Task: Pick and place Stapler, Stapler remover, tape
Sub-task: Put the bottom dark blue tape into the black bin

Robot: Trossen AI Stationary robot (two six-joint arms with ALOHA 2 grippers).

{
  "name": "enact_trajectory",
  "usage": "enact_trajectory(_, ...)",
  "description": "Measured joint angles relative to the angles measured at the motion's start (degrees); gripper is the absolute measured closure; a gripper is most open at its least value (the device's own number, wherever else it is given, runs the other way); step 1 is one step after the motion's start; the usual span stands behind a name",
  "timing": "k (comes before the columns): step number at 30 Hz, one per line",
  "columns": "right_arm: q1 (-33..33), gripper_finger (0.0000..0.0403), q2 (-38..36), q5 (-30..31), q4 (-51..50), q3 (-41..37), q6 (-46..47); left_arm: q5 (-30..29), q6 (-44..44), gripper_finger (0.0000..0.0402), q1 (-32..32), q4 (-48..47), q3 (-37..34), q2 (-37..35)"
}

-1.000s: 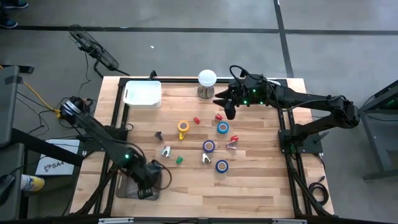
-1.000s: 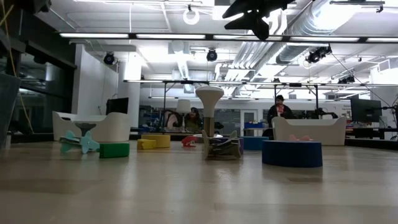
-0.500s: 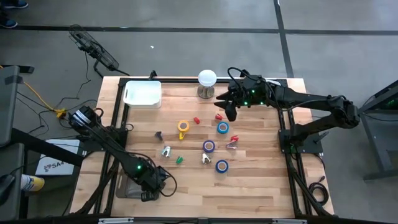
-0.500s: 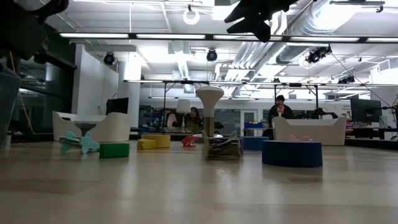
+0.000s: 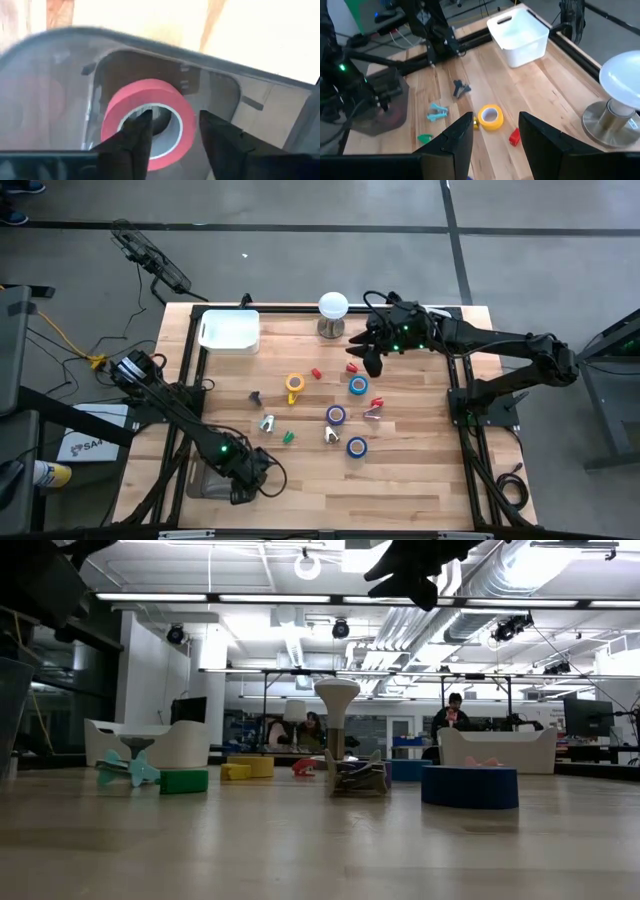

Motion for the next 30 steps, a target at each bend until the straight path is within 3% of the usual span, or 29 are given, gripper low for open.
enact_trajectory(3,0.0,0.0253,0.0,0.0,-1.7,0.0,-0.5,2.4,-4.8,0.0196,0.3,-2.4,0.0,-1.3)
enact_trajectory(7,0.0,0.0253,0.0,0.0,-3.3,0.0,0.2,5.3,-13.3,0.0181,0.5,-3.7,0.0,-4.9)
enact_trajectory(13,0.0,0.0253,0.0,0.0,-5.6,0.0,5.0,2.1,-22.3,0.018,0.3,-6.4,4.2,-10.7)
enact_trajectory(20,1.0,0.0253,0.0,0.1,-9.7,0.0,9.2,-10.5,-20.8,0.018,0.4,-17.5,12.2,-14.1)
enact_trajectory(26,6.0,0.0253,0.0,-1.1,-12.9,0.0,-1.0,-26.9,-14.8,0.018,0.4,-26.5,17.1,-15.8)
enact_trajectory(30,11.0,0.0253,0.0,-0.1,-13.6,-0.6,-9.7,-34.2,-12.2,0.018,0.4,-29.2,17.8,-16.7)
